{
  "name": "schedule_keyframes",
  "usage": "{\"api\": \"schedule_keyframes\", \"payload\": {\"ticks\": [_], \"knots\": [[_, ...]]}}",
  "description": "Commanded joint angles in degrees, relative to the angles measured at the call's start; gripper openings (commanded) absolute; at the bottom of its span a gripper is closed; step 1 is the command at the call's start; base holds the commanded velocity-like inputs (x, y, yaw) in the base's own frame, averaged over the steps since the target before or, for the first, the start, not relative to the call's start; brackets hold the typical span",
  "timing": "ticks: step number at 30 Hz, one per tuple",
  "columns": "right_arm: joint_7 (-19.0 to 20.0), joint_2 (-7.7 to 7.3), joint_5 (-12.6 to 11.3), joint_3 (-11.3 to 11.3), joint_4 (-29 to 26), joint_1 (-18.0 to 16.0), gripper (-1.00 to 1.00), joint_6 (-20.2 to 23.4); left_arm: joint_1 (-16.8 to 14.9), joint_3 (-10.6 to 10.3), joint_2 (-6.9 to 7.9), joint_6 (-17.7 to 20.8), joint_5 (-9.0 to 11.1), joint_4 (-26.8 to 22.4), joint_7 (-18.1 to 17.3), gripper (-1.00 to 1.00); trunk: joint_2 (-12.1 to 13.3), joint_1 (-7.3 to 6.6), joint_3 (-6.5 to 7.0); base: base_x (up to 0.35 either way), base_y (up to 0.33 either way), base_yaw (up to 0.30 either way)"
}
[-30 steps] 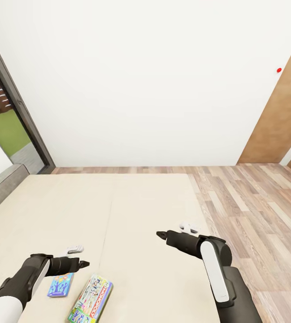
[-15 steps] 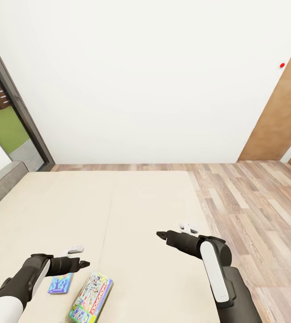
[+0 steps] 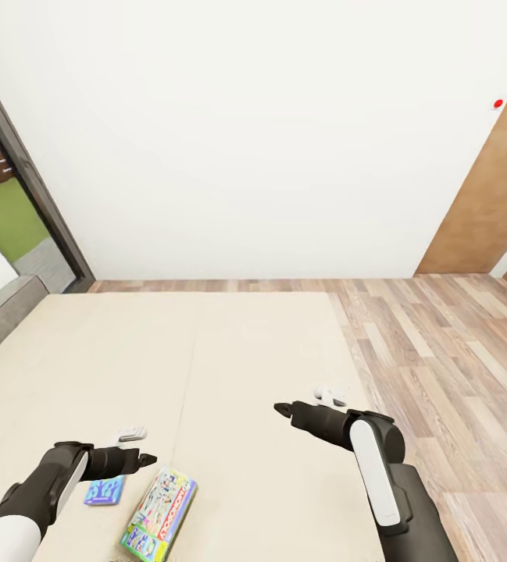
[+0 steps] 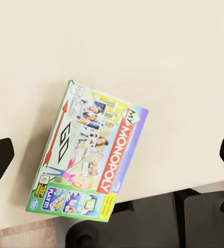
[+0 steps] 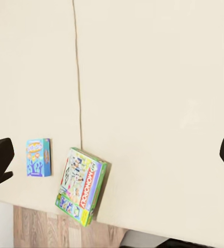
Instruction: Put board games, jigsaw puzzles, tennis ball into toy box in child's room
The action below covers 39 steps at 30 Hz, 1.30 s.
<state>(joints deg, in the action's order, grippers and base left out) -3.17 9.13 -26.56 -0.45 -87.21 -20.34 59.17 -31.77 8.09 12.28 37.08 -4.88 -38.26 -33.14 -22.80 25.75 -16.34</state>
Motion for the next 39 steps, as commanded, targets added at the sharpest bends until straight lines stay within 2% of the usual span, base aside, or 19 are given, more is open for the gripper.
{"api": "schedule_keyframes", "payload": {"ticks": [1,39], "knots": [[-0.3,0.01,-0.4,-0.1,-0.1,0.0,1.0,0.3,0.0,0.3,-0.03,0.3,-0.5,-0.1,-0.5,1.0,-0.1,0.03,-0.2,0.0,0.0,0.0],[-0.3,-0.07,-0.4,0.0,-0.2,0.0,1.0,0.1,0.0,0.3,-0.03,0.1,-0.5,-0.1,-0.3,1.0,-0.1,0.03,-3.78,0.0,0.0,0.0]]}}
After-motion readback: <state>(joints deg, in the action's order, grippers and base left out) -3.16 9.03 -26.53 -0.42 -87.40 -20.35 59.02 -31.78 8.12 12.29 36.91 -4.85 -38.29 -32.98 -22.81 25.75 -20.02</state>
